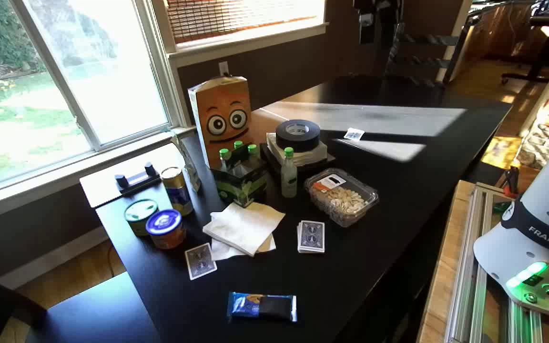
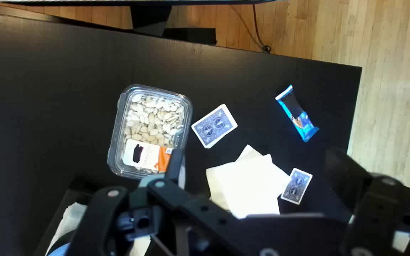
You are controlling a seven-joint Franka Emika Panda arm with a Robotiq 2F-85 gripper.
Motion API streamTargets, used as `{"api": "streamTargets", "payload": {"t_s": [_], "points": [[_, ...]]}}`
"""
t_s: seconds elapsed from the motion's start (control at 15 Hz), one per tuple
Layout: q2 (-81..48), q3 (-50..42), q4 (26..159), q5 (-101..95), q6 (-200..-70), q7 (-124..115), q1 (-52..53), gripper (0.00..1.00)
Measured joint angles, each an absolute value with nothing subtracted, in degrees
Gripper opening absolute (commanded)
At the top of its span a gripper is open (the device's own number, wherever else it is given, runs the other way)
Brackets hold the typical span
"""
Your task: Move the bottom-right clear bottle to the table
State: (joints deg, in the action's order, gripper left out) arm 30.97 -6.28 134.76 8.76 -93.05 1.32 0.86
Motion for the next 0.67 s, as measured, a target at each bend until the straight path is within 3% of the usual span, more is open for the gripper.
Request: {"api": "streamTargets", "payload": {"t_s": [0.4, 0.67], "points": [[30.9, -6.0, 134.8, 9.0, -93.7, 1.3, 0.8, 1.00], [26.0, -1.3, 134.8, 9.6, -105.3, -0.9, 1.5, 1.00]]}}
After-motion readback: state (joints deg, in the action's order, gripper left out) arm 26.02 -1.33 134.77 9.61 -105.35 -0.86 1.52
